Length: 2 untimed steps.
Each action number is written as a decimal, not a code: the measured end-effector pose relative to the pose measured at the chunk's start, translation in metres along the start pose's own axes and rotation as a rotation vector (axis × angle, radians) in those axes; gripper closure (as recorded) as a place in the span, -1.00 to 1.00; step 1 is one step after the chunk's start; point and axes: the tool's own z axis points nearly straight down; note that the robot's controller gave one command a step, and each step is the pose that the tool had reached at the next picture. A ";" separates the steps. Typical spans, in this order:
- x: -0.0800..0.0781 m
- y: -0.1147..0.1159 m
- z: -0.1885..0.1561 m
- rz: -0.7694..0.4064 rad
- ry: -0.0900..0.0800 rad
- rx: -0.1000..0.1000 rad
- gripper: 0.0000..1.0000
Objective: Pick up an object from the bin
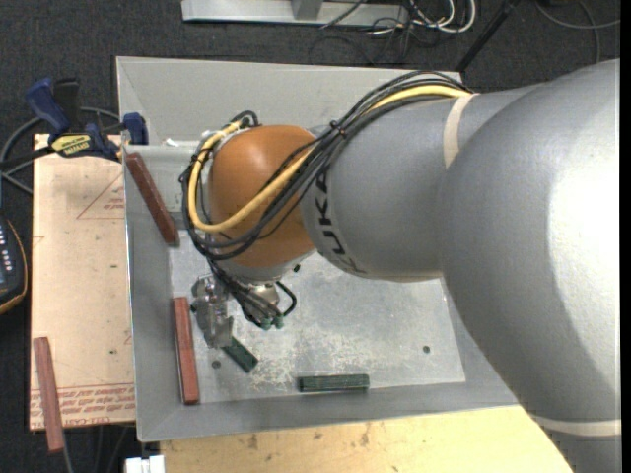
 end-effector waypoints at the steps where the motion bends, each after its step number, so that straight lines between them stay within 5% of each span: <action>1: -0.020 -0.024 -0.015 -0.172 -0.003 0.001 1.00; 2: -0.020 -0.023 -0.015 -0.173 -0.002 0.000 -1.00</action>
Offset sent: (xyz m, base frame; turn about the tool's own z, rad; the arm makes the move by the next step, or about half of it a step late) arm 0.0241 -0.0187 0.0153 -0.1748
